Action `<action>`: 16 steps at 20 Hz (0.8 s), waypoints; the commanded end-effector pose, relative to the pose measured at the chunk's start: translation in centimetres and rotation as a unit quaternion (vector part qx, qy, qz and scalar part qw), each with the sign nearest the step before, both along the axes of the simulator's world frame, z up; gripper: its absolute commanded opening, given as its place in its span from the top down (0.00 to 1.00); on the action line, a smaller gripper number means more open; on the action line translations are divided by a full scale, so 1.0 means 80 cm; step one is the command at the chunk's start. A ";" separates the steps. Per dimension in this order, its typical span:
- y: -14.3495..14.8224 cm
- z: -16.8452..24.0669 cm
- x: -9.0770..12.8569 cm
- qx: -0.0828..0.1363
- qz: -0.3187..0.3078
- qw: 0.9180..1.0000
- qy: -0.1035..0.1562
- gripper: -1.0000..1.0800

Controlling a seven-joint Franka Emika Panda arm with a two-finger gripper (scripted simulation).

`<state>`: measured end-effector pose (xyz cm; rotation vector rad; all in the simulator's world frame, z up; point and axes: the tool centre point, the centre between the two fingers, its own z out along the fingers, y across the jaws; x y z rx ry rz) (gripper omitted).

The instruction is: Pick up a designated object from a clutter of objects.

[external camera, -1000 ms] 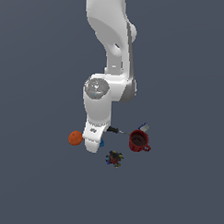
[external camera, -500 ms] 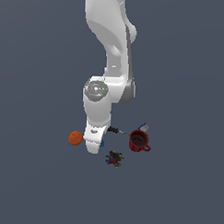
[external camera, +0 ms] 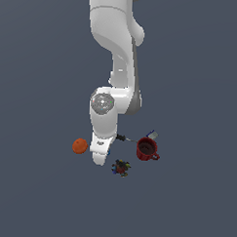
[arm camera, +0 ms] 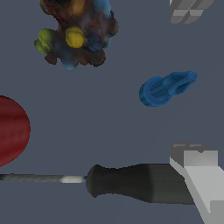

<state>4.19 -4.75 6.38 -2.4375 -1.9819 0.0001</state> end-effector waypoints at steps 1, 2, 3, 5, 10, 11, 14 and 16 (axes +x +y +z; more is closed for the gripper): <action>0.000 -0.014 0.000 0.000 0.000 1.000 0.000 0.04; 0.000 -0.018 0.000 0.000 0.001 1.000 0.000 0.04; 0.000 -0.022 0.000 0.000 0.001 1.000 0.000 0.04; 0.000 -0.026 0.000 0.000 0.001 1.000 0.000 0.04; 0.000 -0.027 0.001 0.000 0.001 1.000 0.000 1.00; 0.000 -0.027 0.001 0.000 0.001 1.000 0.000 1.00; 0.000 -0.027 0.001 0.000 0.001 1.000 0.000 1.00; 0.000 -0.027 0.001 0.000 0.001 1.000 0.000 1.00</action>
